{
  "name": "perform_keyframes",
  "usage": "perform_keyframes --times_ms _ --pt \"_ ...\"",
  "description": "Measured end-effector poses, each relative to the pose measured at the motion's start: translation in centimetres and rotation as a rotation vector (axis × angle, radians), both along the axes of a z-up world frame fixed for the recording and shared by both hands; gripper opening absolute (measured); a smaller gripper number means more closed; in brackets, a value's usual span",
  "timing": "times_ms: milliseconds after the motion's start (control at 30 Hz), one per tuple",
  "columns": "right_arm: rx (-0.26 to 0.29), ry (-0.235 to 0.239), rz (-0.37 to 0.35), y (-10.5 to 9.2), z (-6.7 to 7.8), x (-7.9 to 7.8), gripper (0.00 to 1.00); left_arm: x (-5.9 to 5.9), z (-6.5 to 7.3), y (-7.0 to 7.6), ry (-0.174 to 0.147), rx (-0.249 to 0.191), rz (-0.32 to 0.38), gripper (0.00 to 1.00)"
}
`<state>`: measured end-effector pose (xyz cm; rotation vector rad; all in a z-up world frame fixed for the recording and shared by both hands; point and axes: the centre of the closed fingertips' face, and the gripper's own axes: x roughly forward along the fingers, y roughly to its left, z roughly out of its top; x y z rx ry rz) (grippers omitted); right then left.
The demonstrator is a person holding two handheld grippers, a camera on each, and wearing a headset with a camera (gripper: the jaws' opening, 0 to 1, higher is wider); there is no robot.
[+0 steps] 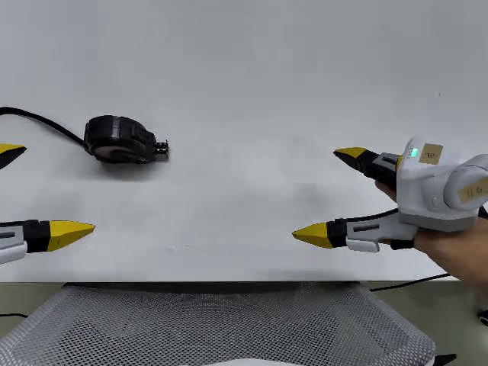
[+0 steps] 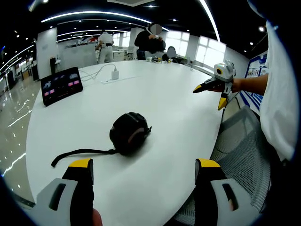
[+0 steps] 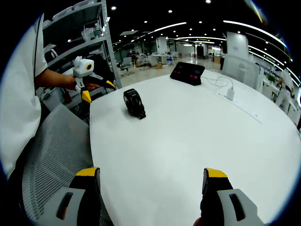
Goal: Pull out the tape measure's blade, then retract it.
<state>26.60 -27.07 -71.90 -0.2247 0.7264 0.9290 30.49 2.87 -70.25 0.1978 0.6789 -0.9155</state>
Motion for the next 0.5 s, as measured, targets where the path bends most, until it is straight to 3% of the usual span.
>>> perform_keyframes --times_ms 500 --pt "-0.001 -0.007 0.030 1.1 -0.2 1.4 0.89 0.5 -0.3 0.3 0.007 0.003 -0.002 0.82"
